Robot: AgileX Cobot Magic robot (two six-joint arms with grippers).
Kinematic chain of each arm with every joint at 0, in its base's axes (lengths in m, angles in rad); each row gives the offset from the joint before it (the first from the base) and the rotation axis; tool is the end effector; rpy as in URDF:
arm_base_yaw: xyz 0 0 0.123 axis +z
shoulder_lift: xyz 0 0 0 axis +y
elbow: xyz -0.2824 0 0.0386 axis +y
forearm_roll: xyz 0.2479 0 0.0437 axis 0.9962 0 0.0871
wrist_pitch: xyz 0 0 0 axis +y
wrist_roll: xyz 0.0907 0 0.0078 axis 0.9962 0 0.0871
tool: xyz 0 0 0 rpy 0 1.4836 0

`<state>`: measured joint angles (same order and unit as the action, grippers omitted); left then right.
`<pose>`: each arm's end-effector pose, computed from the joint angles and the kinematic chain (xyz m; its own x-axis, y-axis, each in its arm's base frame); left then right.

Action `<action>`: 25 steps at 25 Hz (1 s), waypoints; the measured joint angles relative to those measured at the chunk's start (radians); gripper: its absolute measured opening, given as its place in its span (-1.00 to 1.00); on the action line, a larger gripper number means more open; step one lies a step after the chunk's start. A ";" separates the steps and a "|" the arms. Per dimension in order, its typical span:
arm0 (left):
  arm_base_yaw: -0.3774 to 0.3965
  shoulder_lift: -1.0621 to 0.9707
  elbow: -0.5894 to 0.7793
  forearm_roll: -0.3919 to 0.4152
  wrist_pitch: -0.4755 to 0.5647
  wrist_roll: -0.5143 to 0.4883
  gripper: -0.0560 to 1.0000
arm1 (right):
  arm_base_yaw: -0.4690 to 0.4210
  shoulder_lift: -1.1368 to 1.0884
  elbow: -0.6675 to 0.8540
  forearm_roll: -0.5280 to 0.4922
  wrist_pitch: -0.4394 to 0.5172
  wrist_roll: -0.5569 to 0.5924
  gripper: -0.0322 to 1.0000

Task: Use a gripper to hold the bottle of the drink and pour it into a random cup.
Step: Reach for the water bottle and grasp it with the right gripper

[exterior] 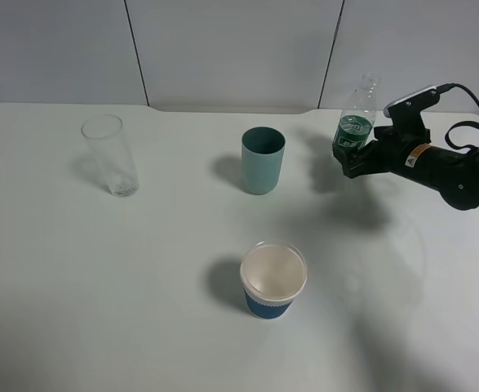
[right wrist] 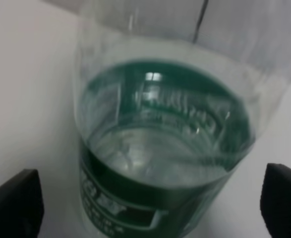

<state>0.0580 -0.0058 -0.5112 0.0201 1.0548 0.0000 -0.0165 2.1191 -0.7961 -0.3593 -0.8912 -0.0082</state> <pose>-0.0069 0.0012 0.2807 -0.4354 -0.0153 -0.9001 -0.0694 0.9975 0.0165 0.3650 0.0188 0.0819 -0.3009 -0.2237 -0.9270 -0.3191 0.9397 -0.1232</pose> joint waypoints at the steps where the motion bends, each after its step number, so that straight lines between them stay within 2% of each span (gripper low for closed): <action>1: 0.000 0.000 0.000 0.000 0.000 0.000 0.96 | 0.000 0.007 -0.005 0.000 0.002 0.000 0.75; 4: 0.000 0.000 0.000 0.000 0.000 0.000 0.96 | 0.000 0.018 -0.018 0.000 0.006 0.000 0.76; 11: 0.000 0.000 0.000 0.000 0.000 0.000 0.96 | 0.000 0.019 -0.040 -0.005 -0.058 -0.001 0.77; 20: 0.000 0.000 0.000 0.000 0.000 0.000 0.96 | 0.000 0.020 -0.109 -0.088 -0.033 0.000 0.77; 25: 0.000 0.000 0.000 0.000 0.000 0.000 0.96 | 0.000 0.027 -0.110 -0.096 -0.033 0.001 0.74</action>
<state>0.0580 -0.0058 -0.5112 0.0201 1.0548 0.0000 -0.0165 2.1465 -0.9063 -0.4550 -0.9238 -0.0069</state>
